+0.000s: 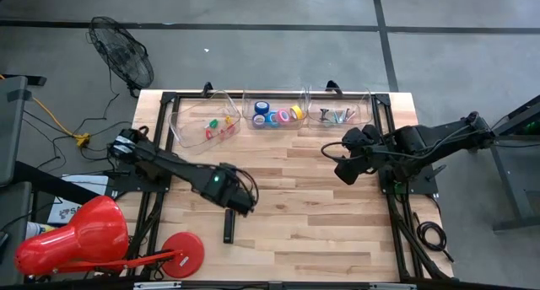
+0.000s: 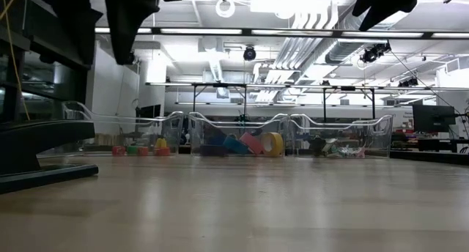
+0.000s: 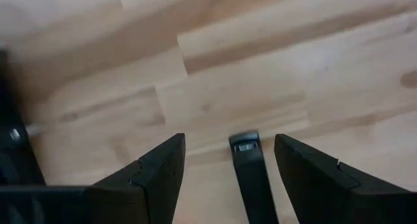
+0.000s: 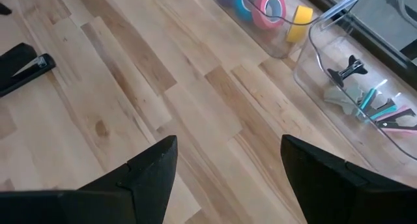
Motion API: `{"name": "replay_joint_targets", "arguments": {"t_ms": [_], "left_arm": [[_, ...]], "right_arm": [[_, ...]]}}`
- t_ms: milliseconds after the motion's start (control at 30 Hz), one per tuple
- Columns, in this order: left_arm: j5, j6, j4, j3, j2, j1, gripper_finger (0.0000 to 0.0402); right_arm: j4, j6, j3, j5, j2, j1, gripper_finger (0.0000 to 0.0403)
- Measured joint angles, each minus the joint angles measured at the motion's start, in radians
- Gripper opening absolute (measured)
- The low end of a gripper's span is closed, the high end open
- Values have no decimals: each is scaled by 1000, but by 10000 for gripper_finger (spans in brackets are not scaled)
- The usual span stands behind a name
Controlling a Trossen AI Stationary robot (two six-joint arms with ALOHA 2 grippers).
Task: Pick and place Stapler, Stapler remover, tape
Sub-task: Put the black stapler into the left transparent bin
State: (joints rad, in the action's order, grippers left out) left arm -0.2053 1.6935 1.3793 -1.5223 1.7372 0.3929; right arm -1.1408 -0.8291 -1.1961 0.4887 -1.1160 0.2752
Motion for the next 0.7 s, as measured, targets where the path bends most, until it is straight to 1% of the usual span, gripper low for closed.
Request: {"name": "replay_joint_targets", "arguments": {"t_ms": [67, 333, 700], "left_arm": [[18, 27, -11, 0, 17, 19, 232], [23, 147, -62, 0, 89, 84, 232], [89, 194, -113, 0, 180, 99, 232]], "right_arm": [[0, 0, 0, -6, 0, 0, 263], [0, 0, 0, -32, 0, 0, 264], [0, 0, 0, -36, 0, 0, 264]]}}
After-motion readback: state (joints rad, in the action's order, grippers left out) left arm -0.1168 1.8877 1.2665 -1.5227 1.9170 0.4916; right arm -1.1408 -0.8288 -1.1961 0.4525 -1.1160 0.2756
